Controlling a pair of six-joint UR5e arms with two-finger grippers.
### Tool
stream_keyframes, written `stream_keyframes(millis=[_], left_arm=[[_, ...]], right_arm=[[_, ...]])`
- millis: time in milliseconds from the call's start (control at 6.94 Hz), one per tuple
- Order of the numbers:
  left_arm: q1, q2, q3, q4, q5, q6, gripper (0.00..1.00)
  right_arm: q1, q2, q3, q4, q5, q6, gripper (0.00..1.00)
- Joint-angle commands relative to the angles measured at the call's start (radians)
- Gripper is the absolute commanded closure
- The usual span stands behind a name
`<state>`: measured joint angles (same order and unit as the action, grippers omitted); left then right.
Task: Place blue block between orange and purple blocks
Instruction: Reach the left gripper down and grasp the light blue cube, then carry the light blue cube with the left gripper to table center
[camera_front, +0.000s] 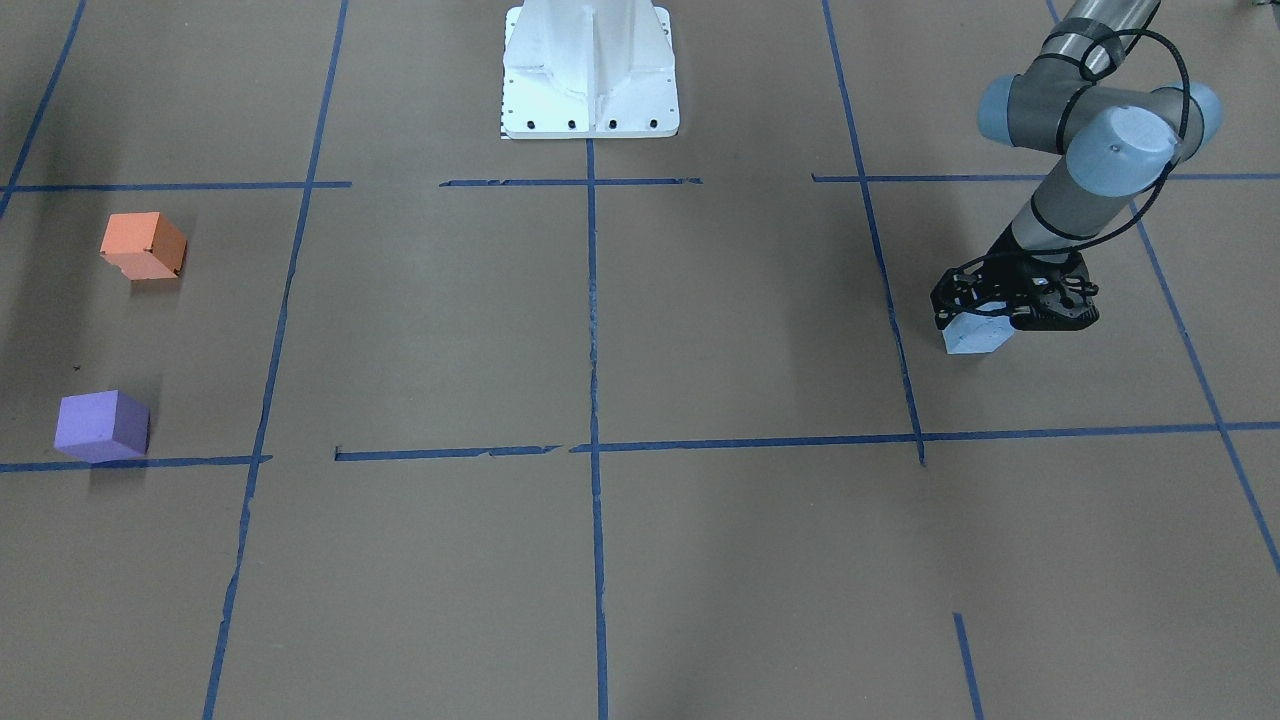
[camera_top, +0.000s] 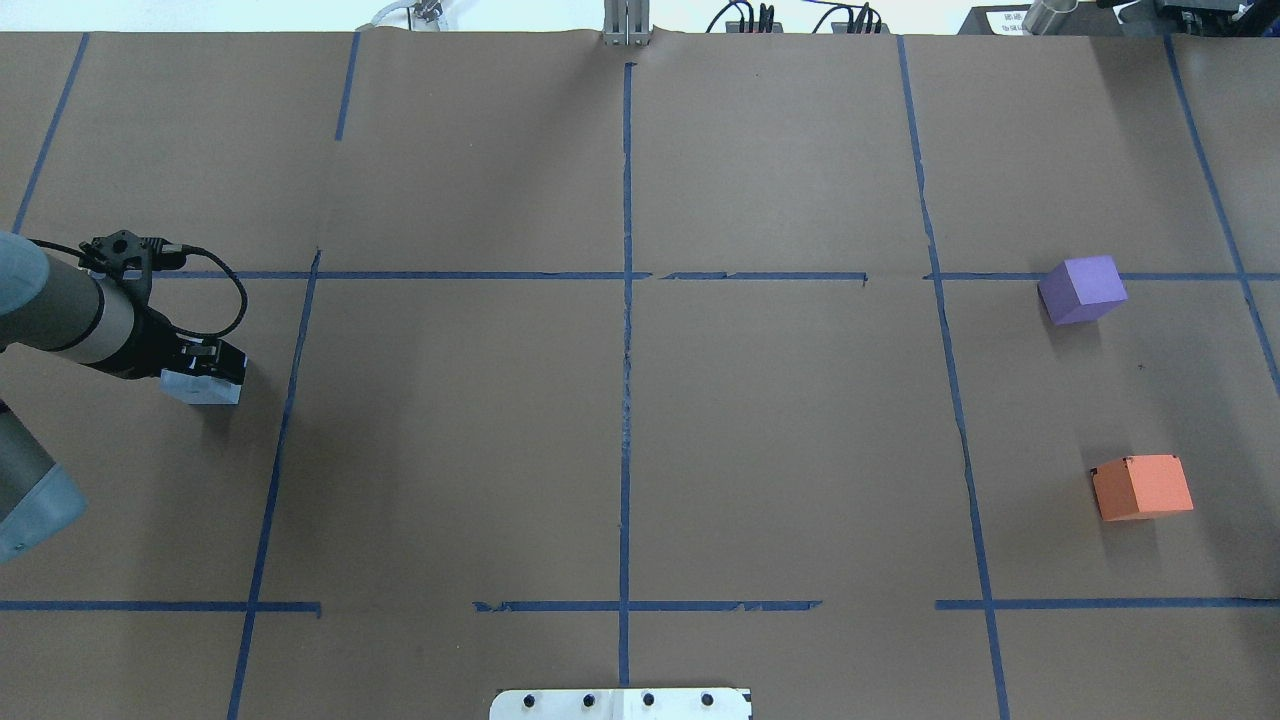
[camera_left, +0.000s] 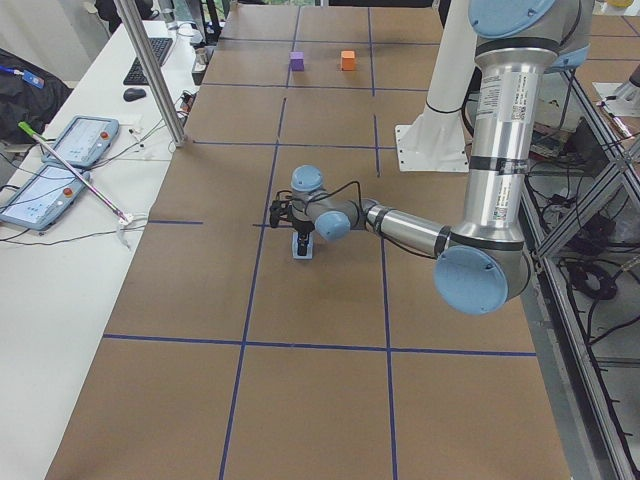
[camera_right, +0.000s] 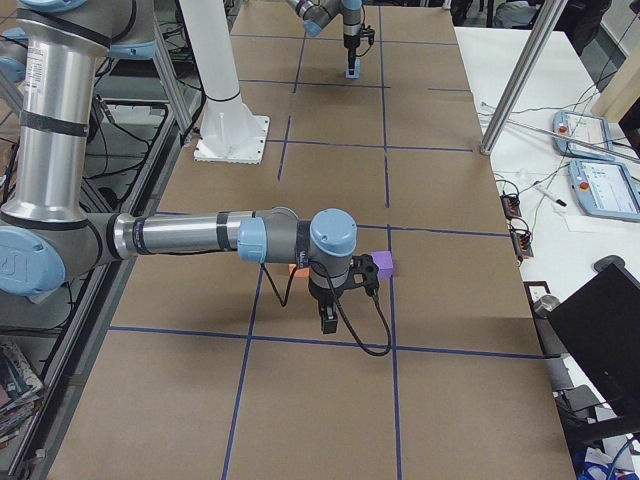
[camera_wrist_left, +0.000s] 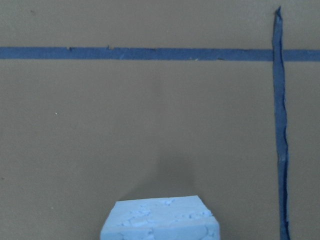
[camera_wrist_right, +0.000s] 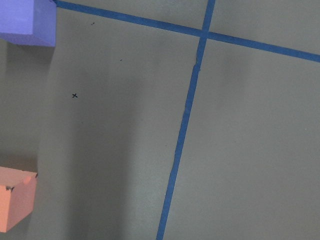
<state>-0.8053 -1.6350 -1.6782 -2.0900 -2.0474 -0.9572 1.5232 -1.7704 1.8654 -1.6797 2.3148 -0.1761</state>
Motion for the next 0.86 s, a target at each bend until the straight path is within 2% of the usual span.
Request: stream_keyframes(millis=[0,144,288,432,577,721], left_arm=[[0.003,0.003,-0.001,0.013,0.006,0.009,0.55],[-0.011,0.000,-0.026,0.036,0.003,0.021,0.55],[-0.012,-0.031,-0.088,0.154,0.001,0.021,0.55],[-0.005,-0.168,-0.144,0.353,0.006,0.023,0.55],[0.044,-0.328,-0.121,0.425,0.007,0.014,0.54],[0.116,-0.398,-0.101,0.427,0.006,0.009,0.54]], right_arm=[[0.000,0.000,0.000,0.000,0.000,0.001,0.00],[0.000,0.000,-0.002,0.000,0.000,0.000,0.00],[0.000,0.000,-0.002,0.000,0.000,0.001,0.00],[0.000,-0.001,0.000,0.000,0.000,0.001,0.00],[0.000,-0.001,0.000,0.000,0.000,0.001,0.00],[0.000,-0.001,0.000,0.000,0.000,0.003,0.00]])
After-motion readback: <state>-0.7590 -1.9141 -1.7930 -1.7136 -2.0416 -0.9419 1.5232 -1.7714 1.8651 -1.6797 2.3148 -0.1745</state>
